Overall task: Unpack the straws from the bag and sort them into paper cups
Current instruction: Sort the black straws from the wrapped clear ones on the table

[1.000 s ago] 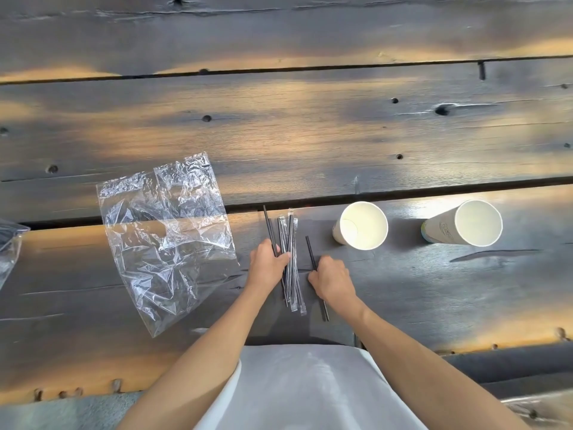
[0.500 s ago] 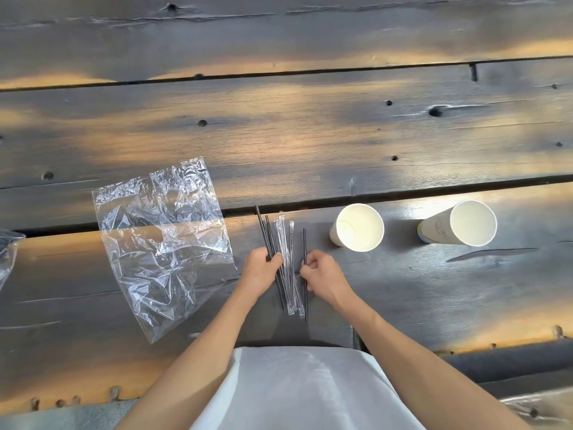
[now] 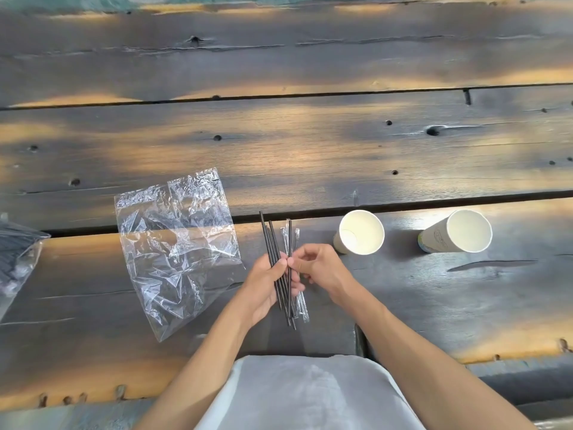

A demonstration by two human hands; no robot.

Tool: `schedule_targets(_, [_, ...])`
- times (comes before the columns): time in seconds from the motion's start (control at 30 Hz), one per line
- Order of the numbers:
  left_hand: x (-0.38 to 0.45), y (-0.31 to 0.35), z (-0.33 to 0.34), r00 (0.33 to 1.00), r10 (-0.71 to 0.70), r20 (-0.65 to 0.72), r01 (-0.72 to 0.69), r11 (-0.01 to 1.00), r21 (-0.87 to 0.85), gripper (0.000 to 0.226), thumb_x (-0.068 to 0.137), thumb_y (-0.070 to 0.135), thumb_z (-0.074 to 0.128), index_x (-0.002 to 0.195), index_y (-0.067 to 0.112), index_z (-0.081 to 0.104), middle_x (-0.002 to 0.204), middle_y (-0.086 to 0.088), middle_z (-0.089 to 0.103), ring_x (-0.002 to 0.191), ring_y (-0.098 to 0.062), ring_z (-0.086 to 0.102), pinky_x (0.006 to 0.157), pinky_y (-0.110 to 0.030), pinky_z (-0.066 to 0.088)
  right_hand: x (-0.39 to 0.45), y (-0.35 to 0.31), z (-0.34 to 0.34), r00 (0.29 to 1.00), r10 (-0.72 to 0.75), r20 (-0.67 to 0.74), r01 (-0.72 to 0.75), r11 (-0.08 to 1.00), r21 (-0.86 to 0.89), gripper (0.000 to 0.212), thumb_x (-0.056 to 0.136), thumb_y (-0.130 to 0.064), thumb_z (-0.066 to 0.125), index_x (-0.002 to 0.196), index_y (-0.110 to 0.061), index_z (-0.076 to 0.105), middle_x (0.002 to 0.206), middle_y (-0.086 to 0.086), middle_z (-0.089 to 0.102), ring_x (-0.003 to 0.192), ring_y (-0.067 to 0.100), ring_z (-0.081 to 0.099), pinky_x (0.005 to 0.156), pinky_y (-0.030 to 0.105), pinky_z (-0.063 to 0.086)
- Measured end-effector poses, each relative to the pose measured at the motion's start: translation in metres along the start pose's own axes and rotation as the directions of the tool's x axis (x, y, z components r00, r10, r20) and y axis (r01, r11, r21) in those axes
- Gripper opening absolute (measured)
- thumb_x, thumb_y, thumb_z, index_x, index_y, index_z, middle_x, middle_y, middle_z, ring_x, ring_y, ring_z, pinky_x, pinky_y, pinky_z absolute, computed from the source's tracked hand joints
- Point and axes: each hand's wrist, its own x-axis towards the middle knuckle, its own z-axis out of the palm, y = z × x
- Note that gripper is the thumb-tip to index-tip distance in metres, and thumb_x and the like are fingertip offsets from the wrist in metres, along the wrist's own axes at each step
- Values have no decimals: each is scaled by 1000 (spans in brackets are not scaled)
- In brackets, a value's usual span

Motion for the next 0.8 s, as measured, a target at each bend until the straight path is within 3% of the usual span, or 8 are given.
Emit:
schedule_targets(0.07, [-7,-2,2,999,22,27,-22,1000,3,12,106,8,45,115,2,52,76,-13,65,65,-26,68,57,-30,55,-5,1,-2,999,-40,36,40,999,5,15,91,-13,70,85,1,67,61,6,66,52,16,57,54,20,44])
schedule_targets(0.2, [-20,-8,5,995,31,93,-32,999,13,13,105,1,45,114,-1,55,74,-9,63,60,-21,64,56,-28,49,-9,-8,-6,999,-13,-46,13,1000,2,21,100,-16,56,102,1,68,90,12,72,84,27,65,79,42,55])
schedule_targets(0.27, [-26,-9,8,986,8,164,-10,1000,13,14,104,1,46,111,0,59,75,-10,61,60,-21,62,56,-29,50,-12,-20,-5,997,73,-26,-63,959,276,34,105,-29,44,110,-2,65,103,19,71,91,31,67,75,38,56])
schedule_targets(0.37, [-34,-10,20,962,-22,271,17,1000,22,16,104,4,47,113,-1,59,75,-7,58,61,-21,61,55,-30,50,-17,-38,-10,986,102,129,-160,781,604,51,103,-49,35,113,-6,61,106,22,71,94,34,68,81,42,50])
schedule_targets(0.43, [-39,-7,29,945,-49,324,37,998,43,14,105,7,47,113,-1,56,74,-6,57,60,-21,60,55,-30,49,-20,-46,-13,983,80,165,-170,741,650,59,102,-55,32,115,-4,60,103,23,72,91,33,71,82,43,54])
schedule_targets(0.5, [-44,-5,39,927,-66,370,46,997,64,14,106,11,47,109,0,55,73,-8,55,58,-21,58,56,-30,48,-25,-51,-17,983,73,167,-165,746,645,61,102,-55,34,110,-2,63,91,20,72,79,30,71,72,40,58])
schedule_targets(0.6, [-50,-3,54,923,-66,379,46,997,62,17,106,15,46,104,1,54,68,-9,49,54,-20,56,52,-30,45,-36,-55,-24,976,45,211,-177,728,663,50,102,-47,40,95,-4,64,69,9,60,56,19,56,57,32,50])
schedule_targets(0.8, [-61,-14,90,947,-40,318,47,999,-13,22,105,22,47,97,2,52,64,-8,47,50,-19,50,49,-28,42,-56,-58,-46,962,4,275,-185,749,636,36,99,-35,43,81,-9,61,58,2,41,46,14,37,49,28,36])
